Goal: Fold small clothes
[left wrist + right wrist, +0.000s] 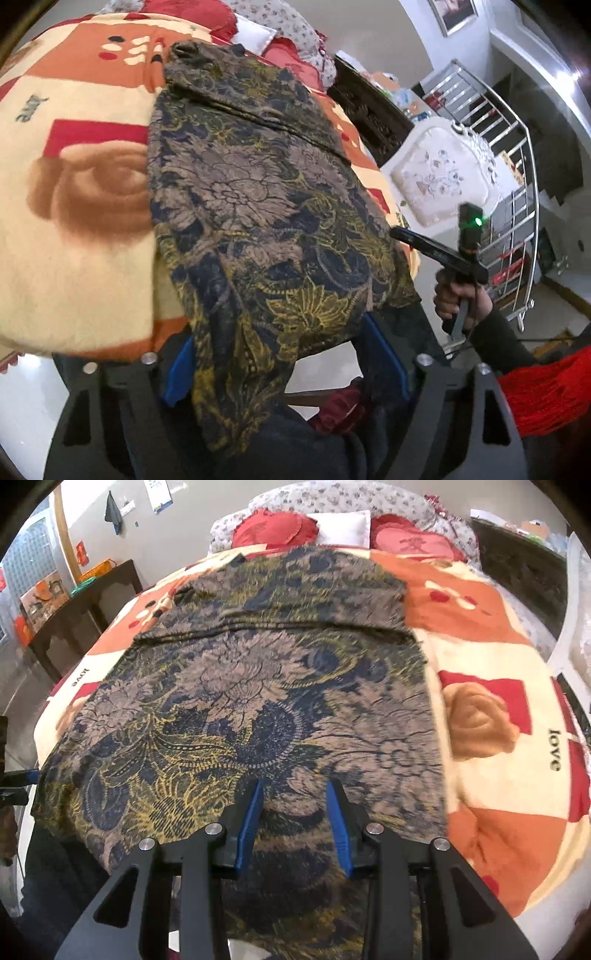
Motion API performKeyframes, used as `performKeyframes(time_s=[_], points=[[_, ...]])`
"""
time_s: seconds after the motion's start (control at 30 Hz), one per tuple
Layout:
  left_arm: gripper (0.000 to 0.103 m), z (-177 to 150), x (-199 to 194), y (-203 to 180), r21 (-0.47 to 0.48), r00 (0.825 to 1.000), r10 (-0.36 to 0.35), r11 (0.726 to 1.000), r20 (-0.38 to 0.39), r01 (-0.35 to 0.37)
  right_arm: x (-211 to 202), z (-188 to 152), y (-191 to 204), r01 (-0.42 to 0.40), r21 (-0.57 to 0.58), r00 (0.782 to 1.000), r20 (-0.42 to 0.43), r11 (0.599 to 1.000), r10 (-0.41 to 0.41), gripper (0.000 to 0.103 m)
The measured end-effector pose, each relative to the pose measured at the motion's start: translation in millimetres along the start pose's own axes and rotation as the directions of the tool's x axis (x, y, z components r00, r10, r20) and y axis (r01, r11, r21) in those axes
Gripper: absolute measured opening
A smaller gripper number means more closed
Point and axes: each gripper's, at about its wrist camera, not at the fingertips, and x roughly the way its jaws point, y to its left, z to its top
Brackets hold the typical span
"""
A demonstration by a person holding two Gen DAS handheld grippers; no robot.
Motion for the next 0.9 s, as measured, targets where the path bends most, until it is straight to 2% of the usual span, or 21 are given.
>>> performKeyframes(time_s=[0.07,0.17,0.27,0.33,0.4,0.53,0.67,0.83,0.9], points=[[0.071,0,-1,4,-0.017,1.000,0.014,1.000,0.005,-0.014,-18,-5,-9,0.005,0.005,1.000,0.029,1.000,-0.005,0.038],[0.064,1,-1,3,-0.021,0.999,0.050,0.999,0.008,-0.049,-40,-17,-23,0.021,0.004,0.998,0.053,1.000,-0.021,0.038],[0.046,1,0,3,-0.017,0.994,0.111,0.994,0.006,-0.111,-58,-37,-39,0.001,0.027,0.997,0.074,1.000,-0.003,0.038],[0.017,1,2,2,-0.016,0.987,0.158,0.987,0.006,-0.158,-62,-51,-50,0.000,0.062,0.998,0.057,0.998,-0.004,0.038],[0.011,0,2,1,-0.008,0.978,0.209,0.978,0.008,-0.209,-62,-63,-60,0.005,0.098,0.999,0.041,0.995,-0.009,0.038],[0.011,-2,0,-6,0.020,0.958,0.286,0.958,0.031,-0.287,-56,-82,-74,-0.016,0.162,1.000,0.024,0.987,0.012,0.038],[0.015,-5,4,-11,0.040,0.947,0.318,0.947,0.037,-0.320,-42,-94,-80,-0.054,0.195,0.998,-0.020,0.979,0.059,0.038],[0.027,-5,5,-9,0.009,0.954,0.298,0.954,0.038,-0.299,-36,-97,-84,-0.082,0.204,0.996,0.000,0.976,0.084,0.038],[0.028,-5,7,-12,0.015,0.954,0.296,0.955,0.036,-0.297,-34,-95,-84,-0.115,0.197,0.993,0.011,0.974,0.115,0.038]])
